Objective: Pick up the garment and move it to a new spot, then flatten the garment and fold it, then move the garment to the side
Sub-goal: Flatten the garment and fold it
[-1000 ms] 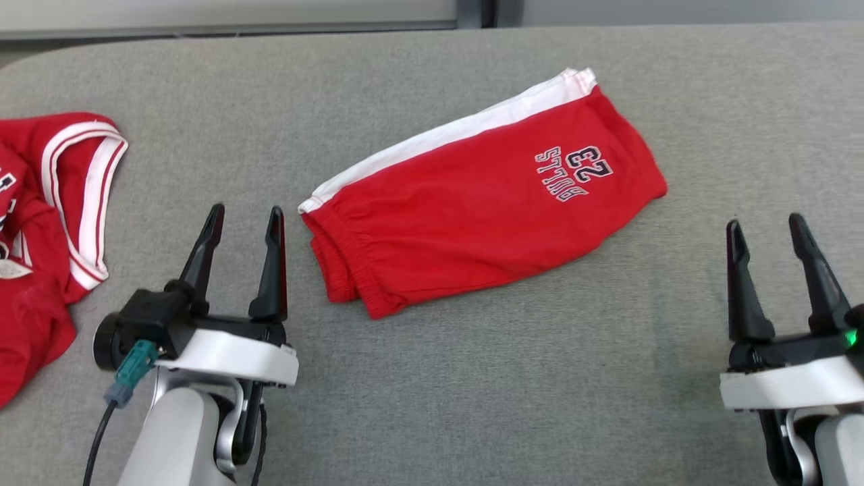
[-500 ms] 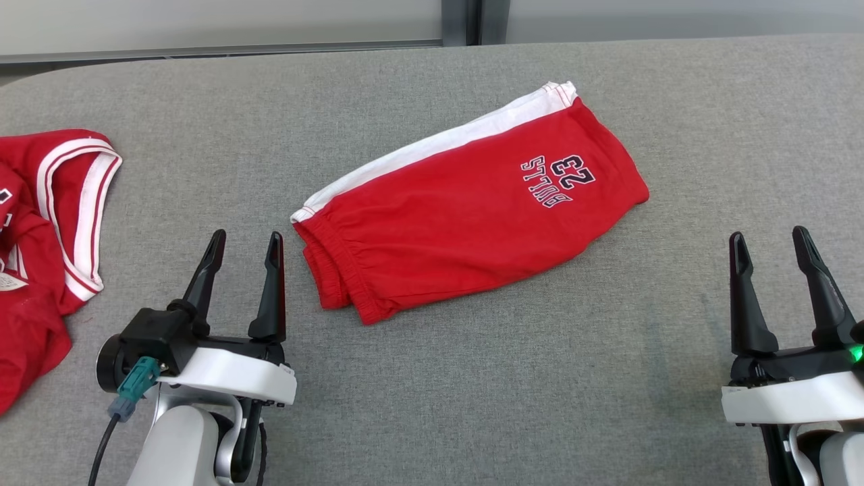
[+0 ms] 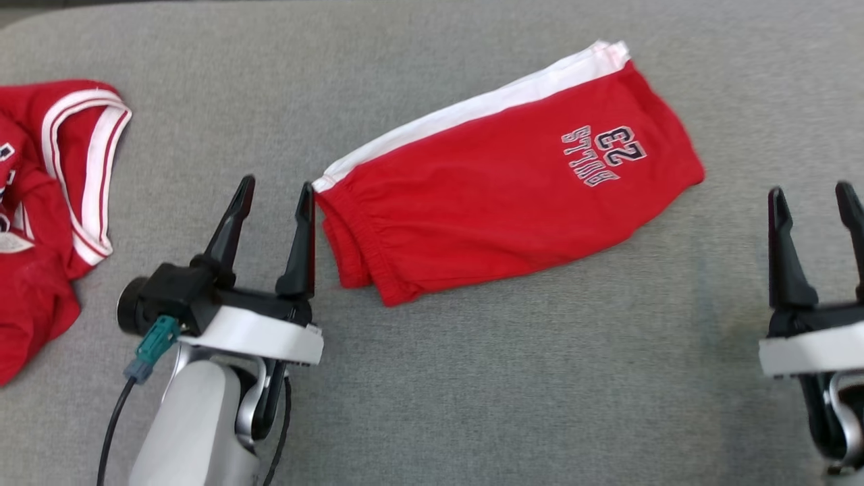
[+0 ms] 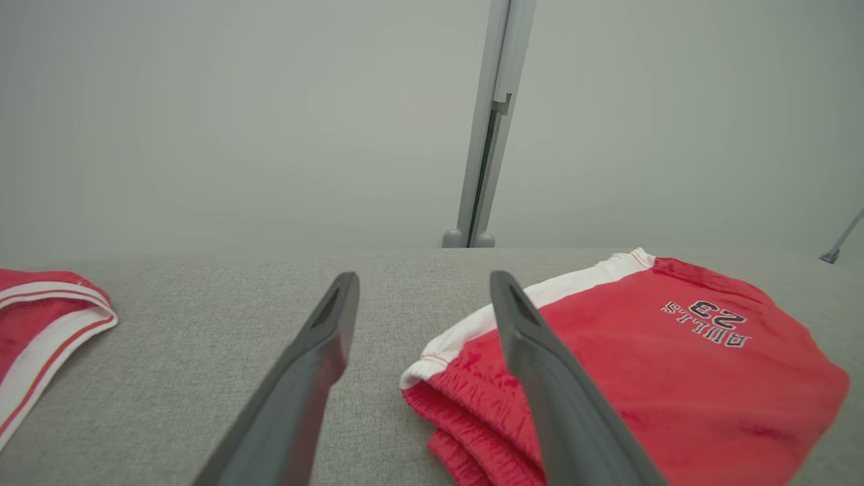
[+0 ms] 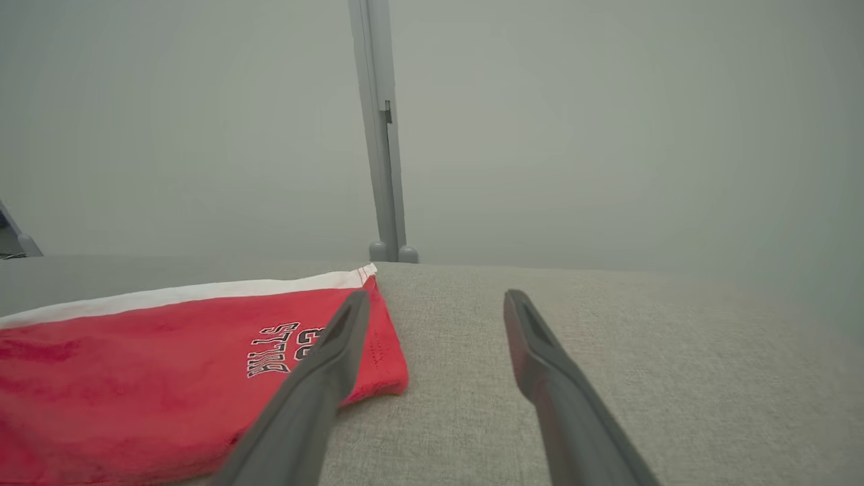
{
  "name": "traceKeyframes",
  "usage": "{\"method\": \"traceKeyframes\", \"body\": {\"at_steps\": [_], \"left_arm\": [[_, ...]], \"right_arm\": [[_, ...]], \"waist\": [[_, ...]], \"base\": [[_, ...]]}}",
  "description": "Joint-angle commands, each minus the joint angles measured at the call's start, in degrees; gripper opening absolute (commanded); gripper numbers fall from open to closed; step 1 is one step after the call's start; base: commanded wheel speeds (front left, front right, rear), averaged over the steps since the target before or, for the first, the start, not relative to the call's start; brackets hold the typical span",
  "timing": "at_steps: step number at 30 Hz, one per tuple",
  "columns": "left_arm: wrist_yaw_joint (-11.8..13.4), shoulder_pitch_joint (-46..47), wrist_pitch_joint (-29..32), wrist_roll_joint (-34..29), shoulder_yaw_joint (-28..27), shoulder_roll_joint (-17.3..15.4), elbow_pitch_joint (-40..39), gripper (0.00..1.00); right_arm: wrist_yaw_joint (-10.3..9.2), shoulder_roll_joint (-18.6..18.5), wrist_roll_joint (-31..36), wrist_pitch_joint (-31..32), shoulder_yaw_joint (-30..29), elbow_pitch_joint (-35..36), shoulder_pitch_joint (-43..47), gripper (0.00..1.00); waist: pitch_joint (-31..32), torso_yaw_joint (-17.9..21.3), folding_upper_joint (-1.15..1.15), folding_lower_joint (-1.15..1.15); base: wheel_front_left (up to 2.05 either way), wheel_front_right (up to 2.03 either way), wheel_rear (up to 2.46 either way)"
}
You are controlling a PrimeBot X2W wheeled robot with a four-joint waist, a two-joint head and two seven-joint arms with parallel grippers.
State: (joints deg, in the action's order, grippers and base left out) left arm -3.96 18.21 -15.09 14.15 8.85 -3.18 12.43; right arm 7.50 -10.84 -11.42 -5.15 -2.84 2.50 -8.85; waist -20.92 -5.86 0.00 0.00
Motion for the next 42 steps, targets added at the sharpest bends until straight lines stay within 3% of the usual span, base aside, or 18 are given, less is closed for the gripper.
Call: {"method": "traceKeyframes", "body": {"at_steps": [1,10,17,18,19,20,28,36,42], "left_arm": [[-0.1,1.5,-0.1,0.1,0.3,-0.2,-0.5,1.0],[0.6,5.9,-0.1,3.1,4.3,0.2,-1.3,1.0],[2.0,6.4,-0.1,4.7,5.7,0.2,-1.5,1.0],[2.0,6.5,-0.1,4.6,5.7,0.2,-1.6,1.0],[2.1,6.5,-0.1,4.5,5.7,0.2,-1.5,1.0],[2.2,6.6,-0.1,4.2,5.6,0.2,-1.5,1.0],[1.8,4.3,-0.1,1.9,3.6,0.1,-0.6,1.0],[1.0,0.7,-0.1,0.4,1.8,0.0,0.4,1.0],[0.6,-1.3,-0.1,-0.2,1.3,-0.1,0.6,1.0]], "right_arm": [[-0.02,-1.0,-0.1,0.9,0.2,-0.5,-1.9,1.0],[-0.03,-8.4,-3.8,9.1,6.4,-12.9,-16.1,1.0],[-0.03,-9.3,-5.8,11.3,9.4,-21.2,-20.3,1.0],[-0.03,-9.2,-6.2,11.8,9.9,-21.9,-20.5,0.47],[-0.03,-9.1,-6.5,11.9,10.4,-22.1,-20.8,0.28],[-0.03,-9.0,-6.9,12.0,10.6,-22.3,-20.9,0.0],[-0.03,-6.6,-7.2,8.1,10.3,-19.3,-15.9,0.0],[-0.03,-1.4,-6.8,4.1,3.0,-13.0,-1.4,0.0],[-0.03,0.5,-6.7,4.1,-0.3,-11.2,2.5,0.0]], "waist": [[-3.2,-2.5,0.0,0.0],[-8.7,-7.1,0.0,0.0],[-9.1,-7.6,0.0,0.0],[-9.1,-7.5,0.0,0.0],[-9.1,-7.4,0.0,0.0],[-9.0,-7.2,0.0,0.0],[-5.8,-4.2,0.0,0.0],[-0.5,-1.6,0.0,0.0],[0.9,-0.8,0.0,0.0]], "base": [[0.0,0.0,0.0],[0.0,0.0,0.0],[0.0,0.0,0.0],[0.0,0.0,0.0],[0.0,0.0,0.0],[0.0,0.0,0.0],[0.0,0.0,0.0],[0.0,0.0,0.0],[0.0,0.0,0.0]]}}
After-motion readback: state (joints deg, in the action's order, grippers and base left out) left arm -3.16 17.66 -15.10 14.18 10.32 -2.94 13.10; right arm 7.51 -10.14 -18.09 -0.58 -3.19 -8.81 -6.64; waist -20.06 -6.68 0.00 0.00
